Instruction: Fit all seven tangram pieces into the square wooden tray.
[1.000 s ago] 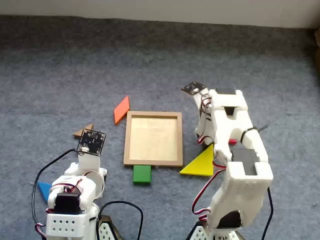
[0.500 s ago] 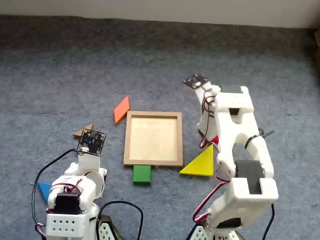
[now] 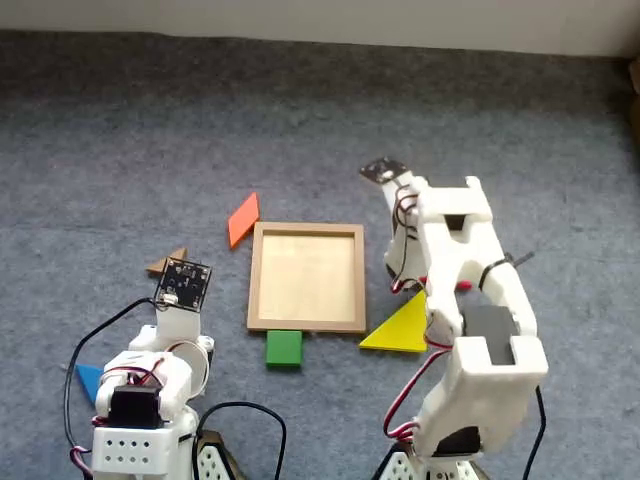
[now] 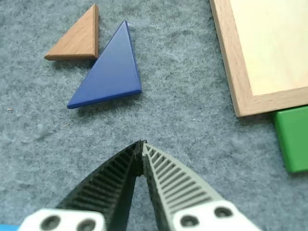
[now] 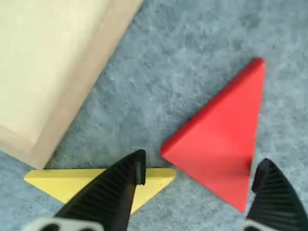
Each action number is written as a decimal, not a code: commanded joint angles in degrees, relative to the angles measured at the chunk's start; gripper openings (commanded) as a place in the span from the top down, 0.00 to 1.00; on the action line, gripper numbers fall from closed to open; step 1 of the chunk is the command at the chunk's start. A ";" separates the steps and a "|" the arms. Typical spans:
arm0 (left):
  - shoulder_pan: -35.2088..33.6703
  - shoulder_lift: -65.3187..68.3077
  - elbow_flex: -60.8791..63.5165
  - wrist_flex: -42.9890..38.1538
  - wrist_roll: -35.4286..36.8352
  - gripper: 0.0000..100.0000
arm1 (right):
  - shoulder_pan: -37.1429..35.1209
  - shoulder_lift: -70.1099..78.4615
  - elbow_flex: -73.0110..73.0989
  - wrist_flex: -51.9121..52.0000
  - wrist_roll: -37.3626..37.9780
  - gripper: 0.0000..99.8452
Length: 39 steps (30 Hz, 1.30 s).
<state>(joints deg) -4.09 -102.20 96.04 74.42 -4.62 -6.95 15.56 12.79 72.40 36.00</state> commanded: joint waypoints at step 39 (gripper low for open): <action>-0.57 -1.89 1.10 0.44 0.44 0.98 | 2.68 -7.69 -1.63 -3.56 -2.46 0.78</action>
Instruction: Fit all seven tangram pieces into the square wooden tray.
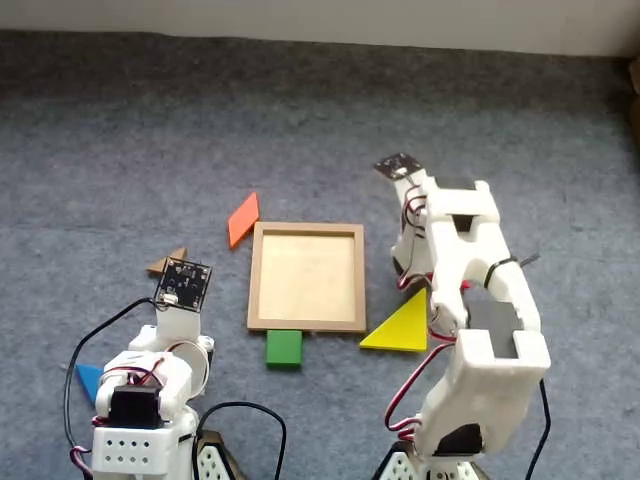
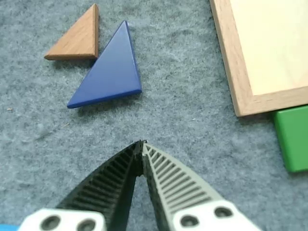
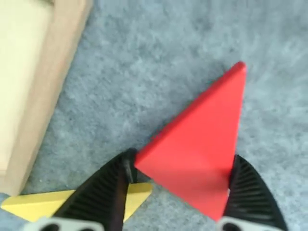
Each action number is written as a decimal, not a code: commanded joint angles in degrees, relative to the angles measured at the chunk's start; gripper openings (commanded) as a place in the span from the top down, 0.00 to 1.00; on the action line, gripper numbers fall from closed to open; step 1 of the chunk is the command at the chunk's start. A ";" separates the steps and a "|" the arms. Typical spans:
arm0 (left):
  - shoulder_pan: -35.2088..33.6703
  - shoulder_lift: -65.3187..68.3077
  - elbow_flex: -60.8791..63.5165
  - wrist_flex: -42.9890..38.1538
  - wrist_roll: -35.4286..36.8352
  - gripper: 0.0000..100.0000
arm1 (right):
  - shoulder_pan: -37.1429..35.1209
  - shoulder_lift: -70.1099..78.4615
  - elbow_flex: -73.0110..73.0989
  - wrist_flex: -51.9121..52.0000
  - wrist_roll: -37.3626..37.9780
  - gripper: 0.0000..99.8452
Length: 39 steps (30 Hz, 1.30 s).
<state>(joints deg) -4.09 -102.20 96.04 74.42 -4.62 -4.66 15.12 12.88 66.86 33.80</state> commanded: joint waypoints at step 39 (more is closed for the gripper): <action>-0.57 -1.89 1.10 0.44 0.44 0.98 | -27.47 -6.55 2.33 -6.29 -49.32 0.78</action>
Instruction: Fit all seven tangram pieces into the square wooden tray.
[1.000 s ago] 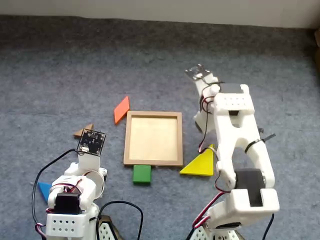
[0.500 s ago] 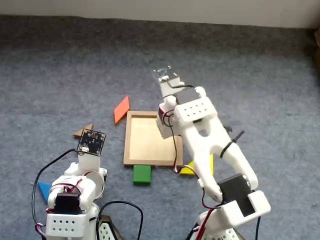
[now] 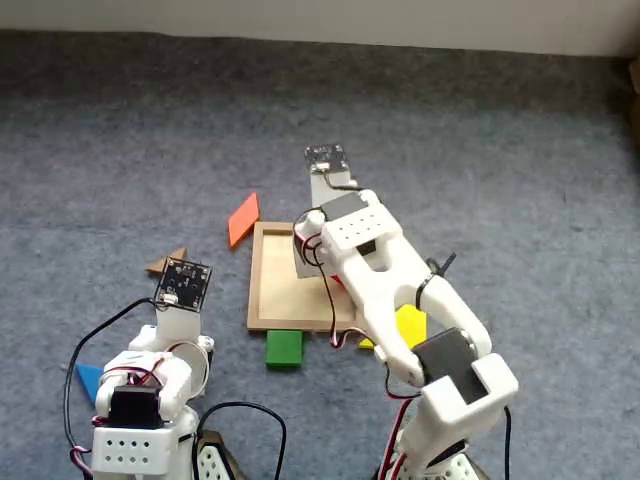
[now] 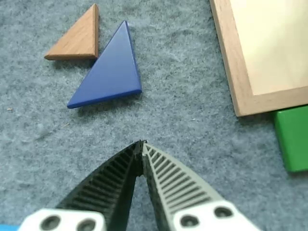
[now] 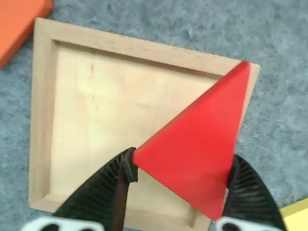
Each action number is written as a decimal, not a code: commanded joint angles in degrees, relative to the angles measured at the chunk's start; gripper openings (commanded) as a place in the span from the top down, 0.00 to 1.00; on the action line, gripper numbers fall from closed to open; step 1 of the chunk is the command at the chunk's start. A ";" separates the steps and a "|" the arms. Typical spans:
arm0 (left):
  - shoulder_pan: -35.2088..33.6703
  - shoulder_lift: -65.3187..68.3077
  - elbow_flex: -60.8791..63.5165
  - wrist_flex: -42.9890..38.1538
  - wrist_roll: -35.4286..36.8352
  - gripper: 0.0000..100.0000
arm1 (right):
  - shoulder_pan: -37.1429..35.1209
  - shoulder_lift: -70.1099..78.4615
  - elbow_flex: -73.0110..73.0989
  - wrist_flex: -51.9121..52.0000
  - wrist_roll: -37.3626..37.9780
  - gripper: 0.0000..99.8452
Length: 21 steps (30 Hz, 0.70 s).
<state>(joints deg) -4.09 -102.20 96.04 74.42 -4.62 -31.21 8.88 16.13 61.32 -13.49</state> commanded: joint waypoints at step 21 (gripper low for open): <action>-0.57 -1.89 1.10 0.44 0.44 0.98 | -3.47 -9.45 -0.57 1.71 5.10 0.78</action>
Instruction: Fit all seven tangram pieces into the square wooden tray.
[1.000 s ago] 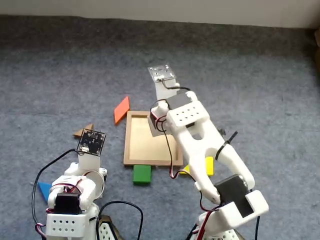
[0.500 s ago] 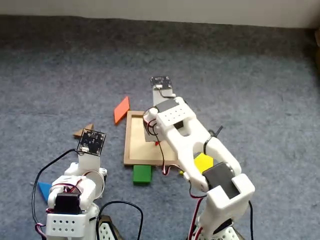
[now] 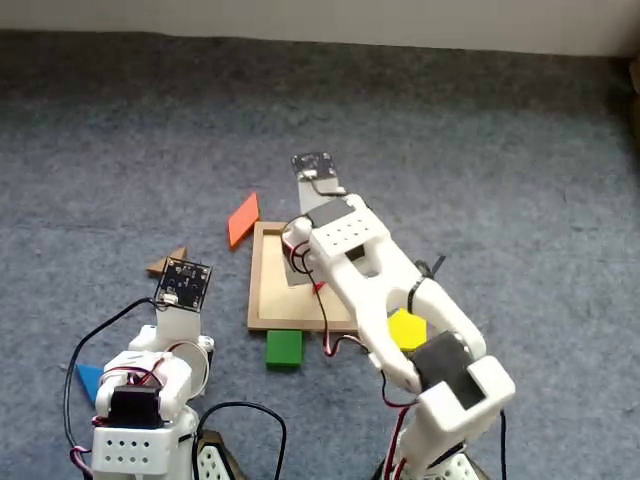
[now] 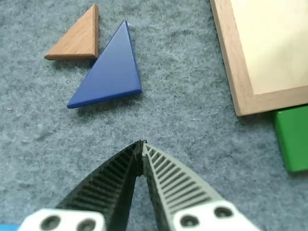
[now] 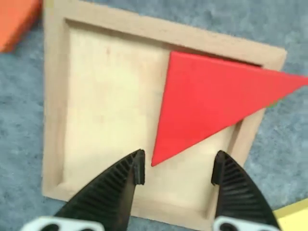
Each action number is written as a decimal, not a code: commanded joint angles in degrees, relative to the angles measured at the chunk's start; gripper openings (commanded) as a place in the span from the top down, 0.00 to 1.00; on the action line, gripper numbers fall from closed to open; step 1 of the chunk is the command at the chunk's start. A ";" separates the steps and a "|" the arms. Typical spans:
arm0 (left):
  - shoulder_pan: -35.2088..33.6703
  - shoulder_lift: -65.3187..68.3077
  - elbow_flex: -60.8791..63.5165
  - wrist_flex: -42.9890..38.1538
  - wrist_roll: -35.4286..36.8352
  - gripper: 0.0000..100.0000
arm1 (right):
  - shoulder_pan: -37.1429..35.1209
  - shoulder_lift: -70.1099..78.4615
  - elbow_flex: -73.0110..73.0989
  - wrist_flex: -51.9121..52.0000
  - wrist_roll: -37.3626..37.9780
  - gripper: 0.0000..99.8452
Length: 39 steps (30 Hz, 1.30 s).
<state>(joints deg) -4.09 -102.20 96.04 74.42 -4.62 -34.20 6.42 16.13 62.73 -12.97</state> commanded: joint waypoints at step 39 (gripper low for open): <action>-0.57 -1.89 1.10 0.44 0.44 0.98 | 2.77 -9.01 -0.48 8.31 24.70 0.99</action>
<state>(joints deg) -4.09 -102.20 96.04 74.42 -4.62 -31.74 5.27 16.13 70.81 11.12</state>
